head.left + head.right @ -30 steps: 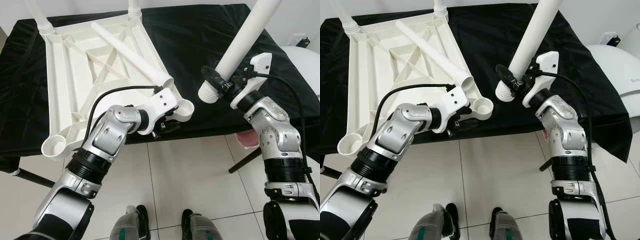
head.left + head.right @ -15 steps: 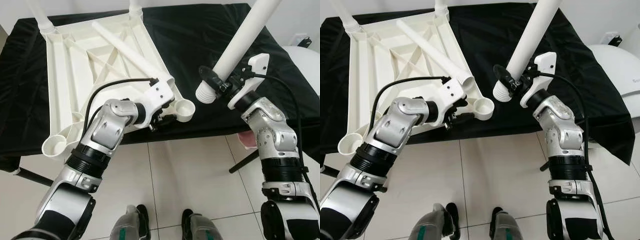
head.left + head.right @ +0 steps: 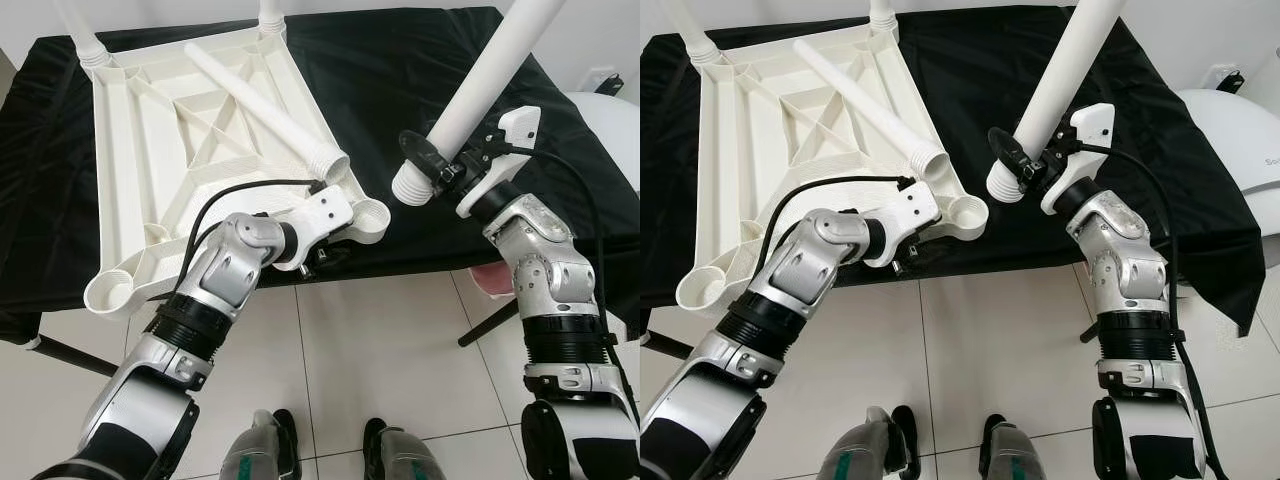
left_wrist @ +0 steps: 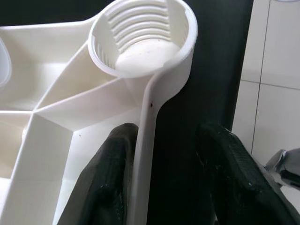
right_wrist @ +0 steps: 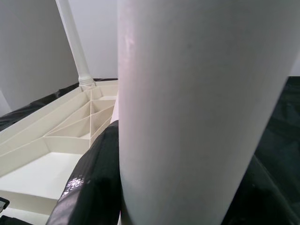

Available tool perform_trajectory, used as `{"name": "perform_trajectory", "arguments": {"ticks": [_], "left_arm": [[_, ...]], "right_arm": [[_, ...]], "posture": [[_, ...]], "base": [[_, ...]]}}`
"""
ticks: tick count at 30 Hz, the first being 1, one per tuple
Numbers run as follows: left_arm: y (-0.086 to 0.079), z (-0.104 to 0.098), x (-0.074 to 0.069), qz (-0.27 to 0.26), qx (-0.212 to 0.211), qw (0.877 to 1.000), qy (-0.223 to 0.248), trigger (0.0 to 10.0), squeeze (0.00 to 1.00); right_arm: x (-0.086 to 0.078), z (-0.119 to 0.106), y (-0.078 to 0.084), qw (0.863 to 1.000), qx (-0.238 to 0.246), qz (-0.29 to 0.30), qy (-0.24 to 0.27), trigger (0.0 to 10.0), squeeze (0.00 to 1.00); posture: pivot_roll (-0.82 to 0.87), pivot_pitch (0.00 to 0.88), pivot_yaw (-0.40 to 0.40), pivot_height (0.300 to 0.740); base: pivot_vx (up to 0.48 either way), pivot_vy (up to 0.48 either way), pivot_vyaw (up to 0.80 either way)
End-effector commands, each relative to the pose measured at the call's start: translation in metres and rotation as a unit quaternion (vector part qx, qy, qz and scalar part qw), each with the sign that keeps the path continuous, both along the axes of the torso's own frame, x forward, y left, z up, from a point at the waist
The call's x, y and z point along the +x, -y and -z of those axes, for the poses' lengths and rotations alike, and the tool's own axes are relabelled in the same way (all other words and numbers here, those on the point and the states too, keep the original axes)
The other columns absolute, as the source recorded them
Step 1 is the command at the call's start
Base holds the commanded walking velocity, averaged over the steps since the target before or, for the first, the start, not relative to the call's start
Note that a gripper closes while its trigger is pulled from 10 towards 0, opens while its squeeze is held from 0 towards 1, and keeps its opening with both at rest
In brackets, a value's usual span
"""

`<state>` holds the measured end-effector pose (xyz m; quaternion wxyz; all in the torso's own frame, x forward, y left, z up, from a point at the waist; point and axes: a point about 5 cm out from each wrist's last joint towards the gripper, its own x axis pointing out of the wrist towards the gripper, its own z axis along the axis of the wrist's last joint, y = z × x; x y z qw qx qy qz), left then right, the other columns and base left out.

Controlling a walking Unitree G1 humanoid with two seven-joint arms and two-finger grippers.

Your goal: Building children table

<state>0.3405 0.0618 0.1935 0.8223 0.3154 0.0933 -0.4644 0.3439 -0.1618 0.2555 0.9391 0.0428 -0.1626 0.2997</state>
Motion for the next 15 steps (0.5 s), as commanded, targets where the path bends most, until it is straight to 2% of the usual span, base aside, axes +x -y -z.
{"name": "perform_trajectory", "arguments": {"ticks": [1, 8, 15], "left_arm": [[-0.006, 0.005, 0.002, -0.063, -0.002, 0.997, 0.047, 10.0, 0.0], [-0.014, 0.006, -0.008, -0.026, 0.013, 0.999, 0.044, 10.0, 0.0], [-0.02, 0.008, -0.011, -0.02, 0.024, 0.999, 0.045, 10.0, 0.0]], "right_arm": [[-0.002, -0.003, -0.002, 1.0, 0.008, -0.011, 0.014, 10.0, 0.0], [-0.001, 0.004, -0.011, 0.999, 0.002, -0.042, 0.006, 10.0, 0.0], [-0.002, 0.019, -0.016, 0.997, -0.017, -0.068, -0.01, 10.0, 0.0]], "posture": [[-0.14, 0.183, 0.032, 0.74], [-0.13, 0.18, 0.029, 0.74], [-0.13, 0.175, 0.029, 0.74]], "base": [[0.0, 0.0, 0.0], [0.0, 0.0, 0.0], [0.0, 0.0, 0.0]]}}
